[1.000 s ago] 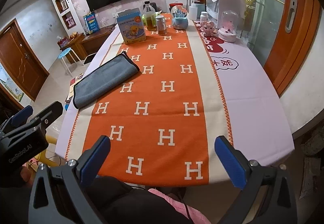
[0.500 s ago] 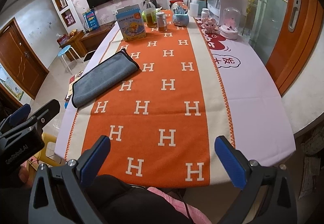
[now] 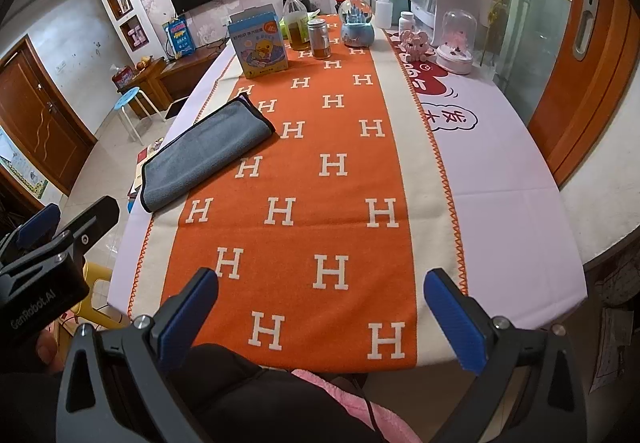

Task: Fold towel

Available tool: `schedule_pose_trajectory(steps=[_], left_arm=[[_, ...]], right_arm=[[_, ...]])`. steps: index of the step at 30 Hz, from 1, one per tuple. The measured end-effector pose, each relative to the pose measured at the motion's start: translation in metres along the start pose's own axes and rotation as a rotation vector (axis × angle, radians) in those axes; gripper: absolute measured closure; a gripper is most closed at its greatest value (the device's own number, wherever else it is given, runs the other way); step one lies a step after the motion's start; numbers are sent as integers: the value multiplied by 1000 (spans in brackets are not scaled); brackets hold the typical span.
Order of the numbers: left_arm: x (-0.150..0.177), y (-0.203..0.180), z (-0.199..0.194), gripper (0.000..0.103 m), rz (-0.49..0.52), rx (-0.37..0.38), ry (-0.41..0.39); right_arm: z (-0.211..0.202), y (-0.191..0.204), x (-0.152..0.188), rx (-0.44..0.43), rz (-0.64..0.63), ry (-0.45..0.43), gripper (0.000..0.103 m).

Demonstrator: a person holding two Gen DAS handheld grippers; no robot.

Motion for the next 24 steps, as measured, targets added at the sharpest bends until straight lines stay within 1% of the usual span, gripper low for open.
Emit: schedule_pose_trajectory(steps=[24], left_arm=[[-3, -2, 3, 1, 4, 1, 5]], right_arm=[[7, 1, 4, 6, 5, 13, 0]])
Point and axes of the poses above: each gripper's, at about its wrist camera, not at the fingertips, and z roughly the way its jaws point, y to its left, x to its underside, the point moved 7 cm from there along z, roughly the way its jaws point, and after that the axes turned 2 degrees about y, right-handed, at the moved point
